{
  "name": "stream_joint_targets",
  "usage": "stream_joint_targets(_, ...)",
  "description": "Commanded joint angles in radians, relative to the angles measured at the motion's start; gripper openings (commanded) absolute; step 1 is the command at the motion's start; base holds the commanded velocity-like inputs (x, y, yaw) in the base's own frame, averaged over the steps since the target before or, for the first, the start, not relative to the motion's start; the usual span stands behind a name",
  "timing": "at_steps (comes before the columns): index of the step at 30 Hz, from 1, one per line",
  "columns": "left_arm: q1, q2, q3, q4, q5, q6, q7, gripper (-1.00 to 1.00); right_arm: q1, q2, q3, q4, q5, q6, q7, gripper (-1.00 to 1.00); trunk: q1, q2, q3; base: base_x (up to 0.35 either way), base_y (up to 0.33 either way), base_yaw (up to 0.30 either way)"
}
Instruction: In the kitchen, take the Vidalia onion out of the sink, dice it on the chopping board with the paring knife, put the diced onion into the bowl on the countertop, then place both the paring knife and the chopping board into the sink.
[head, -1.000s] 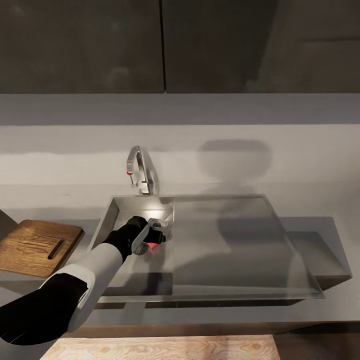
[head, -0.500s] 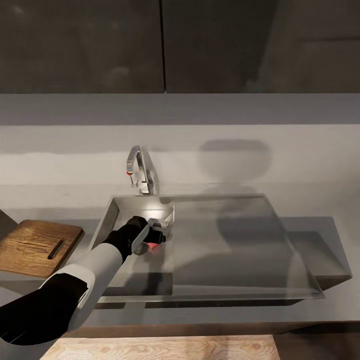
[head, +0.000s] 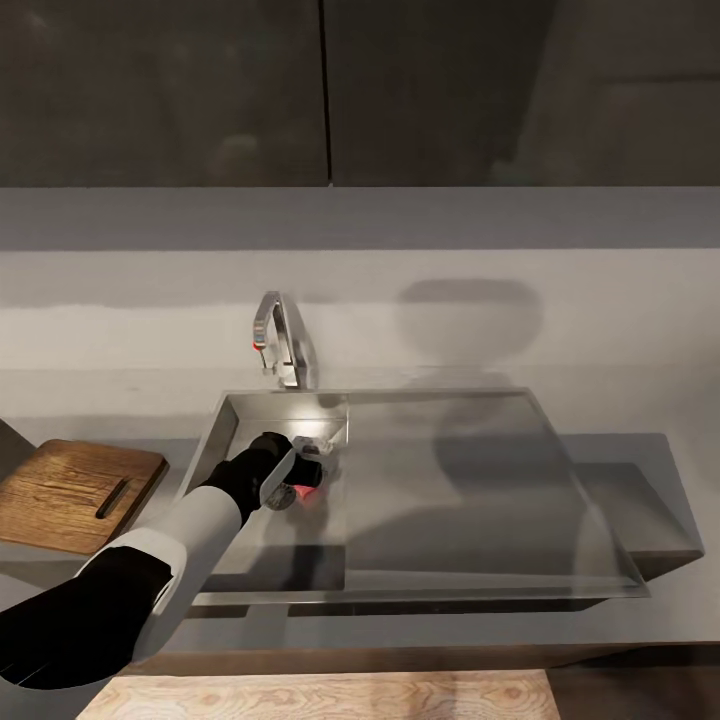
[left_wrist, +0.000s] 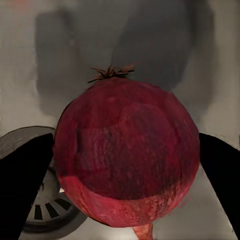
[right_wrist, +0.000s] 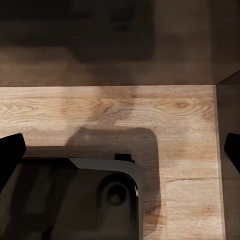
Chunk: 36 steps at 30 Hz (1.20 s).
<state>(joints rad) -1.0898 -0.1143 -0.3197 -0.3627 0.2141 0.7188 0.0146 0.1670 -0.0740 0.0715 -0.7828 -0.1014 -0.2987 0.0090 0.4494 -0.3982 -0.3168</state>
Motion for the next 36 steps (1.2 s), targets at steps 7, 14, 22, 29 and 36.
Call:
stream_joint_targets(7,-0.001,0.001,-0.007,-0.004,0.007,0.004,0.001,-1.0,0.0,-0.001,0.004,-0.001,-0.011,-0.002,0.0,1.0,0.001,-0.002,-0.002,0.0,0.0,0.0)
stream_joint_targets(14,-0.001,0.001,-0.007,-0.004,0.007,0.004,0.001,-1.0,0.0,-0.001,0.004,-0.001,-0.011,-0.002,0.001,1.0,0.001,-0.002,-0.002,0.0,0.0,0.0)
stream_joint_targets(22,-0.001,0.001,-0.007,-0.004,0.007,0.004,0.001,-1.0,0.0,-0.001,0.004,-0.001,-0.011,-0.003,0.001,1.0,0.001,-0.002,0.001,0.0,0.0,0.0)
stream_joint_targets(29,-0.001,-0.001,-0.007,-0.007,0.007,0.004,0.001,-1.0,0.0,-0.001,0.004,-0.001,-0.011,-0.002,0.001,1.0,0.001,-0.002,0.011,0.0,0.0,0.0)
stream_joint_targets(36,-0.001,-0.001,-0.007,-0.067,0.008,0.007,0.002,-1.0,0.0,0.0,0.004,-0.001,-0.011,-0.002,0.001,1.0,0.001,-0.002,0.022,0.0,0.0,0.0)
